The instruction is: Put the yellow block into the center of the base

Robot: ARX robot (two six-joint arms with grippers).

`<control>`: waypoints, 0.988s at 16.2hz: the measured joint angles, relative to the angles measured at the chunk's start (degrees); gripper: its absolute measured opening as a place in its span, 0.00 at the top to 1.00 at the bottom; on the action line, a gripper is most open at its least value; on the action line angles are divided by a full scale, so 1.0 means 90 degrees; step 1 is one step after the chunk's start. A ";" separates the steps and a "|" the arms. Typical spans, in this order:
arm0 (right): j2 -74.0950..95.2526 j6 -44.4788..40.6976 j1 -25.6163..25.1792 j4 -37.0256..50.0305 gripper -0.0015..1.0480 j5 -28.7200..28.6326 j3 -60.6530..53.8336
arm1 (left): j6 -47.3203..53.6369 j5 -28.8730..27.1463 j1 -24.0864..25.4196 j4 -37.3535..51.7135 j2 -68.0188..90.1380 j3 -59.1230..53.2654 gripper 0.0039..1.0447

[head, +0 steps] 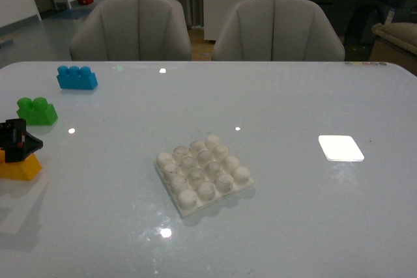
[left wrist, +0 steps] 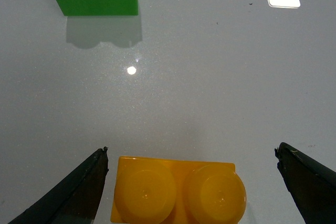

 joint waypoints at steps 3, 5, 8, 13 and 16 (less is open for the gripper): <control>0.0000 0.0000 0.0000 0.0000 0.06 0.0002 0.0000 | 0.0005 -0.0015 0.0005 0.0022 0.0000 -0.0097 0.23; 0.0000 0.0000 0.0000 0.0000 0.06 0.0000 0.0000 | 0.0068 -0.0019 0.0005 0.0158 -0.0044 -0.0221 0.40; 0.0000 0.0000 0.0000 0.0000 0.06 0.0002 0.0000 | 0.0117 -0.0112 -0.0027 0.0197 -0.0083 -0.0299 0.43; 0.0000 0.0000 0.0000 0.0000 0.06 0.0000 0.0000 | -0.0012 -0.0168 -0.0707 -0.0138 -0.1185 -0.0665 0.43; 0.0000 0.0000 0.0000 0.0000 0.06 0.0002 0.0000 | -0.0180 -0.0177 -0.1627 -0.0092 -0.2181 -0.1018 0.44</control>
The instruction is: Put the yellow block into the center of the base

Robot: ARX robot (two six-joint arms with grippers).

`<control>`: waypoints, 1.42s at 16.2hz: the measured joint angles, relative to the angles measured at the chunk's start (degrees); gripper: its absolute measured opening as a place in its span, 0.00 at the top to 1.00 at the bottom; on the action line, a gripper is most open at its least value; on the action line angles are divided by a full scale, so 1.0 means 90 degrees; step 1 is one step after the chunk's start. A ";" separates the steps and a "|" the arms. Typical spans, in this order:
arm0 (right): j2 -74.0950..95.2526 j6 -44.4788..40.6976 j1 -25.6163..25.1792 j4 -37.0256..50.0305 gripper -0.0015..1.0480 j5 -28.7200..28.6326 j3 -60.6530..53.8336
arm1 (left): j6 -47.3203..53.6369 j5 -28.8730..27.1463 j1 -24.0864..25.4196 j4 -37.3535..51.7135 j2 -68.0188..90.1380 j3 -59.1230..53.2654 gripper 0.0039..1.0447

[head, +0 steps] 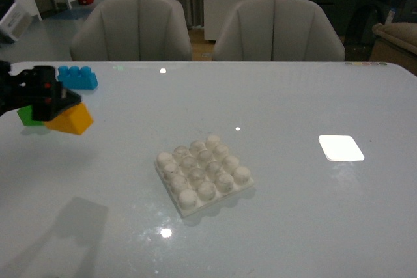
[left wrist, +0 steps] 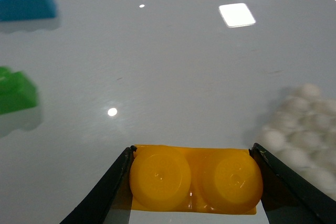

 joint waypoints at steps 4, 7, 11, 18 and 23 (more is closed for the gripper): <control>0.0000 0.0000 0.0000 0.0000 0.06 0.0000 0.0000 | 0.0078 -0.0053 -0.1375 -0.0097 -0.0291 -0.0068 0.44; 0.0000 0.0000 0.0000 0.0002 0.06 0.0000 0.0000 | 0.0459 -0.0007 -0.2293 -0.0177 -0.0015 0.0083 0.44; 0.0000 0.0000 0.0000 0.0002 0.06 0.0000 0.0000 | 0.1056 0.0294 -0.2540 -0.0476 0.0782 0.0678 0.44; 0.0000 0.0000 0.0000 0.0000 0.06 0.0000 0.0000 | 0.2050 0.1307 -0.2089 -0.1460 0.1685 0.1851 0.44; 0.0000 0.0000 0.0000 0.0002 0.06 -0.0002 0.0000 | 0.2807 0.1350 -0.1863 -0.1702 0.1994 0.2045 0.44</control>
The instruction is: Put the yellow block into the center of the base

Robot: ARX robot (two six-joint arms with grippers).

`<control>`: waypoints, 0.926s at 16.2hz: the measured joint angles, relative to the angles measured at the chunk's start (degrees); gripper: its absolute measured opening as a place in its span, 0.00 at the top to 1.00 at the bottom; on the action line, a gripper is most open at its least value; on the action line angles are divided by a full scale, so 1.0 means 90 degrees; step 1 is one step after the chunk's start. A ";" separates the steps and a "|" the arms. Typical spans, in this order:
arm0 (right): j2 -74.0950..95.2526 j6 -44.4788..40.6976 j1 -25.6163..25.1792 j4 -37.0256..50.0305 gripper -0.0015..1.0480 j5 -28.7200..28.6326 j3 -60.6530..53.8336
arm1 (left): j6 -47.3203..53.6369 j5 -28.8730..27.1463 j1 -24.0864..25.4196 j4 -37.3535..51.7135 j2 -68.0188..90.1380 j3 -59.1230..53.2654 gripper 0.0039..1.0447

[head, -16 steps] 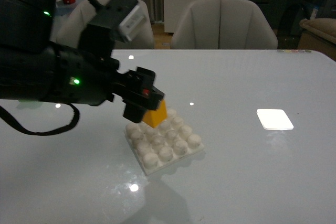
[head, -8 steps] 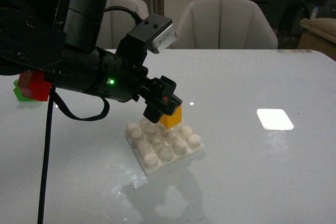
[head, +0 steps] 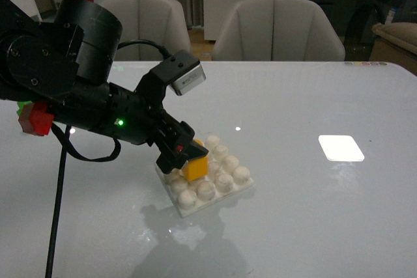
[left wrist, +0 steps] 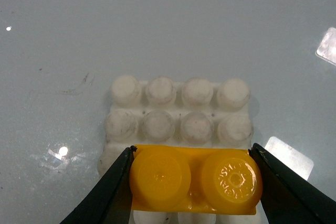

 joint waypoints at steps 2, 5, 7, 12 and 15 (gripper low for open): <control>0.0000 0.0000 0.0000 -0.0002 0.06 0.0000 0.0000 | 0.0080 -0.0044 0.0029 0.0061 0.0170 0.0005 0.44; 0.0000 0.0000 0.0000 0.0000 0.06 0.0002 0.0000 | 0.0107 -0.0049 0.0024 0.0124 0.0260 0.0087 0.44; 0.0000 0.0000 0.0000 -0.0002 0.06 0.0002 0.0000 | 0.0107 -0.0049 0.0024 0.0129 0.0272 0.0109 0.44; 0.0000 0.0000 0.0000 -0.0002 0.06 0.0002 0.0000 | 0.0095 -0.0044 -0.0046 0.0236 0.0364 0.0119 0.44; 0.0000 0.0000 0.0000 -0.0002 0.06 0.0002 0.0000 | 0.0051 -0.0107 -0.0053 0.0432 0.0559 0.0117 0.44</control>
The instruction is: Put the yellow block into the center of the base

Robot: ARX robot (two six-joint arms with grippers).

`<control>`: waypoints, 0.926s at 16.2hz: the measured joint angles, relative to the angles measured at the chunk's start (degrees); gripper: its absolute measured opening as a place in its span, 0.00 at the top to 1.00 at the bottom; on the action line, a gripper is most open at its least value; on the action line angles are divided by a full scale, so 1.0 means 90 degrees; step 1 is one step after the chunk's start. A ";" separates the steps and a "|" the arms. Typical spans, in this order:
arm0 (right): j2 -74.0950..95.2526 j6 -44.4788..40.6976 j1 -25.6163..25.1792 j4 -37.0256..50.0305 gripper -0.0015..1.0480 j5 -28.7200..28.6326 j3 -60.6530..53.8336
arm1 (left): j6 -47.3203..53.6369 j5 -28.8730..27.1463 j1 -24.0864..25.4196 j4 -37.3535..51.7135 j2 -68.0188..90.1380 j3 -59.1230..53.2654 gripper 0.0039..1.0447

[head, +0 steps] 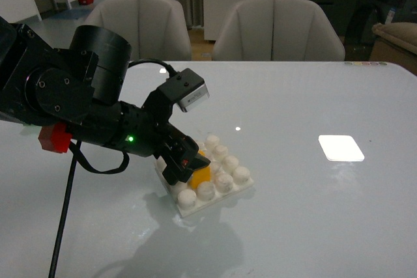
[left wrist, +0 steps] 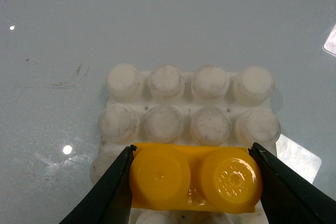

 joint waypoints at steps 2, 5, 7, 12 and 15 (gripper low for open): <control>0.0000 0.0000 0.0000 0.0000 0.06 0.0000 0.0000 | -0.0056 -0.0012 -0.0007 0.0012 0.0039 0.0000 0.44; 0.0000 0.0000 0.0000 0.0000 0.06 -0.0002 0.0000 | -0.0206 -0.0039 -0.0034 0.0012 0.0046 0.0005 0.16; 0.0000 0.0000 0.0000 0.0000 0.06 0.0000 0.0000 | -0.0245 -0.0039 -0.0061 0.0034 0.0044 0.0012 0.06; 0.0000 0.0000 0.0000 0.0000 0.06 0.0000 0.0000 | -0.1217 -0.0243 -0.0090 0.0680 -0.0573 0.0185 0.06; 0.0000 0.0000 0.0000 0.0000 0.06 -0.0002 0.0000 | -0.1892 -0.0143 -0.0170 0.1236 -0.1722 -0.0386 0.06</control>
